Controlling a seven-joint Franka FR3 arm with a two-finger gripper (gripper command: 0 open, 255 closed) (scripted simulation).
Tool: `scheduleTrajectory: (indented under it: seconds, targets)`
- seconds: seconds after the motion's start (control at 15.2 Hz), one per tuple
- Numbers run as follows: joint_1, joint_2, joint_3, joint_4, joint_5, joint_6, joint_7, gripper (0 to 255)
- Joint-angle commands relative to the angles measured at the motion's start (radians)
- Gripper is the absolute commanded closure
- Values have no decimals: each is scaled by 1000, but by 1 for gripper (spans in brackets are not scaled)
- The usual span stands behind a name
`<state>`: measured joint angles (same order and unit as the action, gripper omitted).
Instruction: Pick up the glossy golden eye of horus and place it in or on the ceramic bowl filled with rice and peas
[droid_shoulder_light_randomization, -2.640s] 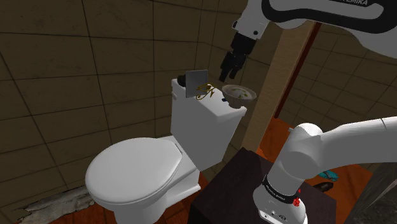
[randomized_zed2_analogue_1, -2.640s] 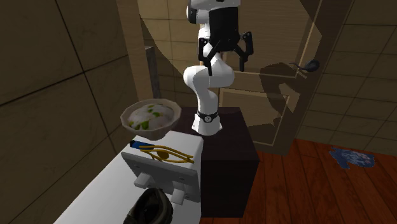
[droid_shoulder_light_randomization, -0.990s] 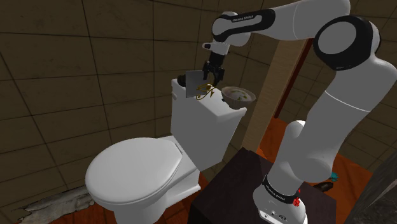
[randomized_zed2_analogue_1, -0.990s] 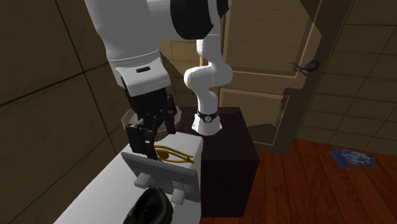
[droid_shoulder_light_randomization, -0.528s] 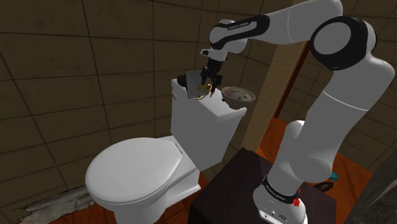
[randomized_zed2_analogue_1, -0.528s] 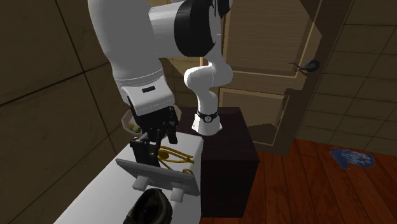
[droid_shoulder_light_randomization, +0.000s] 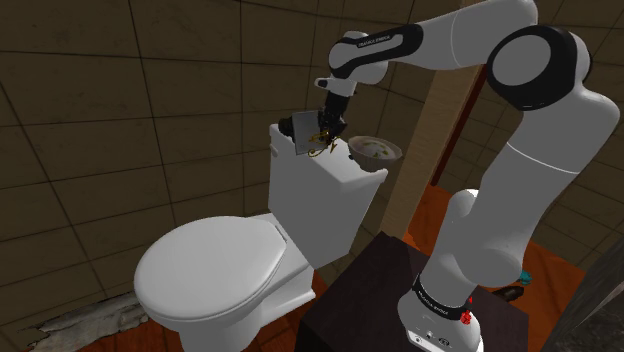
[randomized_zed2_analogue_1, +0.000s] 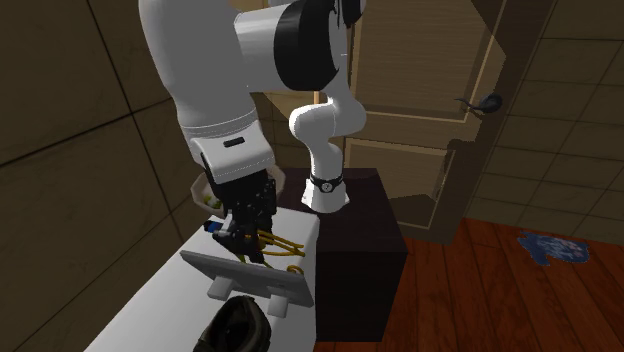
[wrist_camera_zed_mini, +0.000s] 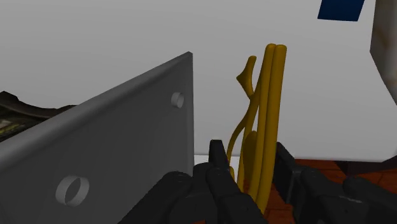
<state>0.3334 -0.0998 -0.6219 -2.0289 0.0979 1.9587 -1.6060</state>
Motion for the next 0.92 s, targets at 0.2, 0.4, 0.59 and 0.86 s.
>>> scheduleTrajectory:
  seconds: [0.2, 0.4, 0.59, 0.86]
  targets:
    - [0, 2, 0, 0, 1, 0, -1, 255]
    - [0, 2, 0, 0, 1, -1, -1, 255]
    - [1, -6, 2, 19, -5, -25, 7, 255]
    - [2, -15, 5, 65, -12, -77, 18, 255]
